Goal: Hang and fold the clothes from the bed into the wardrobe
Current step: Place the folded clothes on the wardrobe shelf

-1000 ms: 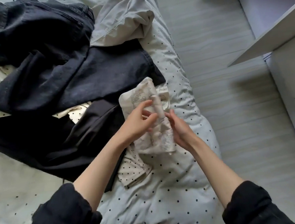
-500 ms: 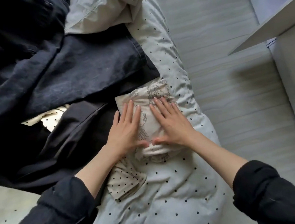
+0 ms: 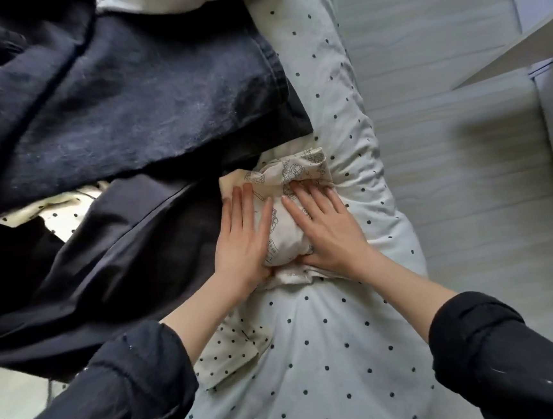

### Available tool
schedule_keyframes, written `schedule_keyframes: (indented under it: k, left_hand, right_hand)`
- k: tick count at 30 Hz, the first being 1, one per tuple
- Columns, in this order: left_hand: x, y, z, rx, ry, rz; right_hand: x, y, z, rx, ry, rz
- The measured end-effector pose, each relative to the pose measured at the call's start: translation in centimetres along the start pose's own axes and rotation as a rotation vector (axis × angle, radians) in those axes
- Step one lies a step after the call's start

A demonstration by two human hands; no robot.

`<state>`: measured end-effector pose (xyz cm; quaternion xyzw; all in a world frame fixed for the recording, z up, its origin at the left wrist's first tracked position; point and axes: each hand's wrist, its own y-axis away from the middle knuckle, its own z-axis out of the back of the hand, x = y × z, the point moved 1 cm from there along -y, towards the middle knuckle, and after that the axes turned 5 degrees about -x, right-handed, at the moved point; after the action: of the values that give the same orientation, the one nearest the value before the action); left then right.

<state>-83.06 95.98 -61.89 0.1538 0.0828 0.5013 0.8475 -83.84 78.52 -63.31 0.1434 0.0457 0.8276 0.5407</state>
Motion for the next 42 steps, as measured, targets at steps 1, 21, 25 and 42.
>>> schedule_keyframes:
  k: [1,21,25,42]
  left_hand:
    - [-0.1,-0.1,-0.1,-0.047,-0.006,0.000]
    - [-0.7,8.3,1.4,-0.089,0.176,-0.188]
    - [1.8,4.9,1.8,-0.101,0.170,-0.236]
    - [-0.5,2.8,-3.5,-0.432,0.142,-0.136]
  right_hand:
    - [0.1,0.0,0.1,-0.047,0.002,-0.005]
    - [4.5,7.0,1.9,-0.164,0.056,0.120]
    - [3.5,3.8,2.2,0.006,0.087,0.078]
    - [4.3,2.8,-2.2,-0.236,0.061,-0.036]
